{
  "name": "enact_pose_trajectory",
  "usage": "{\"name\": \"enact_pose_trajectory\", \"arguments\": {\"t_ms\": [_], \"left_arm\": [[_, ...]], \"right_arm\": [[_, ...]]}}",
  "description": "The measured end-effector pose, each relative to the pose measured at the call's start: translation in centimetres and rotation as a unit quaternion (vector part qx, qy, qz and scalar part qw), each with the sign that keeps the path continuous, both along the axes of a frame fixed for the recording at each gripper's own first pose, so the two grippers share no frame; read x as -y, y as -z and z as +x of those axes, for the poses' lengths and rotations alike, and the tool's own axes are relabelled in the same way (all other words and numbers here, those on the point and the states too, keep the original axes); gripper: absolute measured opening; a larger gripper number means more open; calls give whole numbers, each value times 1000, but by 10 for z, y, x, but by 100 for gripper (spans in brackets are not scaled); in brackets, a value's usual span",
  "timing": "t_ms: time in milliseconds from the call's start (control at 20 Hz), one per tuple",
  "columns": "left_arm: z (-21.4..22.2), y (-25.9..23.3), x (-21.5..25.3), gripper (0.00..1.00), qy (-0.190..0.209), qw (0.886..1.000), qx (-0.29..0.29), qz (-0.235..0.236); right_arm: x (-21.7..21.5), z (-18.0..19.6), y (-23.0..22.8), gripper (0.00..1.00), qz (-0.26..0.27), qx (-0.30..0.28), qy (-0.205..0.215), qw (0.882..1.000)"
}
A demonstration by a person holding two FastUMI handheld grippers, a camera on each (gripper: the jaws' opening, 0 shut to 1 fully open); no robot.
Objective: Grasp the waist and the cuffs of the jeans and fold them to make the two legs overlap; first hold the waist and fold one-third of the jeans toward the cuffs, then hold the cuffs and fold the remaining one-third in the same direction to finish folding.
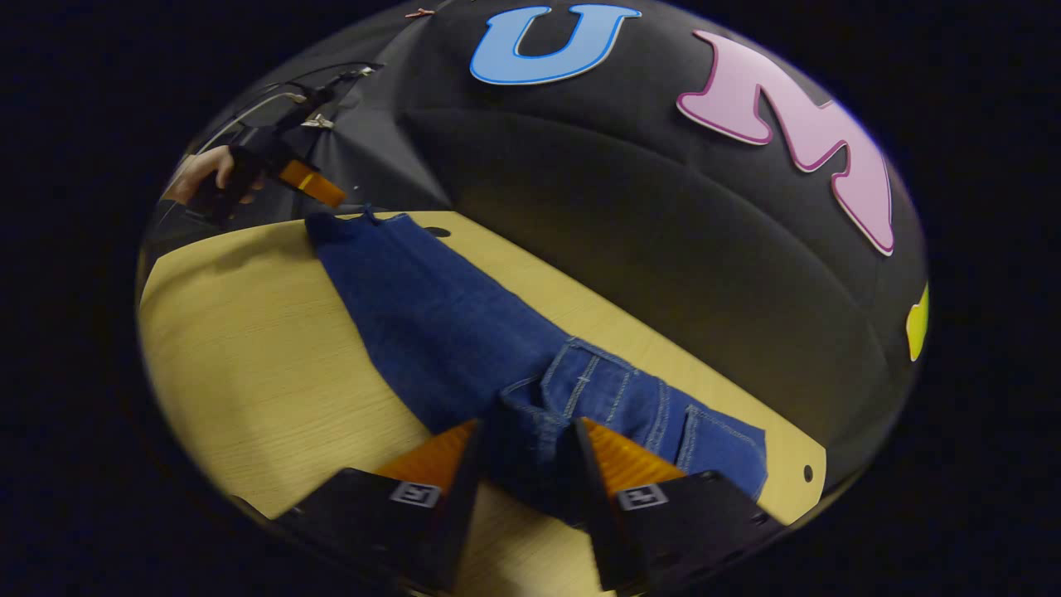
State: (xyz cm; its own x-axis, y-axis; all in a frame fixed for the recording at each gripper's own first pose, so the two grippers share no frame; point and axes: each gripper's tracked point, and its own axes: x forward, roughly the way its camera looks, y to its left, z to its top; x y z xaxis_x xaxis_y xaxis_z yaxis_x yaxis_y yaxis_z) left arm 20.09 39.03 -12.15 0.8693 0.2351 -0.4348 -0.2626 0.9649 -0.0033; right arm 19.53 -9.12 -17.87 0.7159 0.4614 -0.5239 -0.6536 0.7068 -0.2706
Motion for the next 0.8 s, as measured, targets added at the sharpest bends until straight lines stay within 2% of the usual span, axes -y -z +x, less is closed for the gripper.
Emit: {"name": "enact_pose_trajectory", "arguments": {"t_ms": [100, 150, 350, 450, 550, 700, 800], "left_arm": [[9, 9, -6, 83, 5, 1000, -15, 5], [17, 17, -14, 83, 5, 1000, -23, 6], [36, 30, -31, 83, 18, 999, -45, 24], [37, 38, -23, 83, 39, 997, -69, 9], [37, 51, -25, 83, 51, 994, -98, 12], [38, 54, -24, 86, 56, 996, -74, -16], [39, 55, -23, 86, 60, 995, -73, -20]], "right_arm": [[-3, -11, -2, 96, 6, -2, -4, 1000], [0, -16, -4, 98, 12, -4, -2, 1000], [16, -34, -16, 97, 53, -34, 26, 998], [28, -40, -22, 98, 64, -46, 42, 996], [39, -40, -34, 98, 67, -35, 55, 996], [52, -36, -56, 97, 67, -4, 67, 995], [56, -36, -59, 97, 72, -6, 73, 995]]}}
